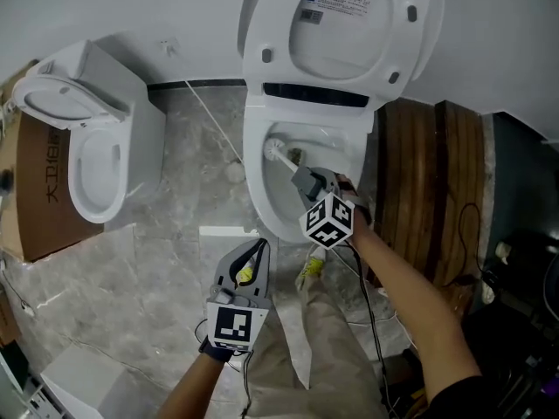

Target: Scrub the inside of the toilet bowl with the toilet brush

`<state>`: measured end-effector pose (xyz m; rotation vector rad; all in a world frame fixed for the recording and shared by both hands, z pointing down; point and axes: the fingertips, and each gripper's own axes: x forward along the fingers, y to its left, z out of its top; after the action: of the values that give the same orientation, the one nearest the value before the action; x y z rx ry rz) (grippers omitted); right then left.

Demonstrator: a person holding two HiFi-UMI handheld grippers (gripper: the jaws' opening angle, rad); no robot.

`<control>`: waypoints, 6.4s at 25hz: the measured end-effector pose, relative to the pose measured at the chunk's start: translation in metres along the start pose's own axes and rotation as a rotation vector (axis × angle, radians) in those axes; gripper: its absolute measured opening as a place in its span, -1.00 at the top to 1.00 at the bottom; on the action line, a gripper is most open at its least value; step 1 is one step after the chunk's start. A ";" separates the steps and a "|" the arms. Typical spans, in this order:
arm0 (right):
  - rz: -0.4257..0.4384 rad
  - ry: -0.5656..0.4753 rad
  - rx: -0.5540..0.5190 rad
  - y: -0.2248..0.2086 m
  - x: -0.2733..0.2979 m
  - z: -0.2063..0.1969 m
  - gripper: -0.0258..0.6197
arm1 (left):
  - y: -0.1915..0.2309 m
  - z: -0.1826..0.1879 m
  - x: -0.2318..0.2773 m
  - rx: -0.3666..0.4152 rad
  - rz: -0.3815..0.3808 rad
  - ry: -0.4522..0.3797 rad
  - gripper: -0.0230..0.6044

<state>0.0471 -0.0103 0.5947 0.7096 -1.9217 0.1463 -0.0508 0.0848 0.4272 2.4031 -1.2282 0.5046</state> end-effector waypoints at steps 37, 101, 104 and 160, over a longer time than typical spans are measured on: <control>-0.117 0.196 -0.034 -0.059 0.037 -0.027 0.45 | 0.007 -0.032 0.007 -0.061 0.034 0.087 0.89; -0.198 0.364 0.186 -0.055 -0.060 -0.166 0.45 | -0.011 -0.026 0.029 -0.031 0.004 0.116 0.89; -0.186 0.368 0.216 -0.046 -0.063 -0.169 0.45 | -0.013 -0.026 0.029 -0.034 0.002 0.116 0.89; 0.194 0.418 0.297 0.122 -0.098 -0.096 0.44 | -0.024 -0.048 0.027 -0.059 -0.007 0.145 0.89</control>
<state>0.0860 0.1687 0.5798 0.6246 -1.5746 0.6610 -0.0230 0.1031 0.4772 2.2783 -1.1556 0.6202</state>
